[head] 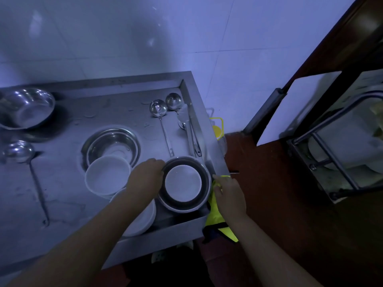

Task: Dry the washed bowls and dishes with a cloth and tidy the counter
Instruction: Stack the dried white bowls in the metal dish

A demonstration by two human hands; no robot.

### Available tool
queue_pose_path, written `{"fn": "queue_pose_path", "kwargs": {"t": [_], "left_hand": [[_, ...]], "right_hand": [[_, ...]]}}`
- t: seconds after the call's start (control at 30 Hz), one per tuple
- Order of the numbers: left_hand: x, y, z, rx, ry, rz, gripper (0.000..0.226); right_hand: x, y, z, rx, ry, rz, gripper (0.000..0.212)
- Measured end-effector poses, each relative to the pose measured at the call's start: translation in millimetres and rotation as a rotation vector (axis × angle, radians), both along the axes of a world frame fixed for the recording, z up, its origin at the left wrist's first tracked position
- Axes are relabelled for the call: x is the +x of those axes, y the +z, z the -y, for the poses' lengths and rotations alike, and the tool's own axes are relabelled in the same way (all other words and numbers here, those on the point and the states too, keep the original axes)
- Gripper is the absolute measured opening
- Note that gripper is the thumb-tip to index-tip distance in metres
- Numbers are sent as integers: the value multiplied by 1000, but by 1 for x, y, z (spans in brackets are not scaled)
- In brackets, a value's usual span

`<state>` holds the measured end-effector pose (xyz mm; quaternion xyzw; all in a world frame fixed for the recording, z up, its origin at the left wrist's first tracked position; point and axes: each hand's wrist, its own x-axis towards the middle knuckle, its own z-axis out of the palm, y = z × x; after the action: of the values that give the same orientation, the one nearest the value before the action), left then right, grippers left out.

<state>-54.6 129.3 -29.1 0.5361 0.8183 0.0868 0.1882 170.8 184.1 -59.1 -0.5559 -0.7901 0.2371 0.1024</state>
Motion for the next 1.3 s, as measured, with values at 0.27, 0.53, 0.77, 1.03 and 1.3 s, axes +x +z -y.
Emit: {"fn": "queue_pose_path", "kwargs": {"t": [0.27,0.53,0.77,1.03,1.3], "left_hand": [[-8,-35,-34,-263,-48,-76,11],[-14,-42,-40,-195,142,-3,16],[-35,-1,-41,57,404,113,23],[-99,52,-3,307,617,181,24],[-187,63,65,457,753,267,21]], "right_hand": [[-23,-24,-28,-98,-58,110,13],[-26,-25,-40,-173,-179,-2,11],[-51,13,-64,-171,-233,-294,15],[-137,60,-72,-161,-146,-484,20],[-247,82,-32,-140,-21,-534,16]]}}
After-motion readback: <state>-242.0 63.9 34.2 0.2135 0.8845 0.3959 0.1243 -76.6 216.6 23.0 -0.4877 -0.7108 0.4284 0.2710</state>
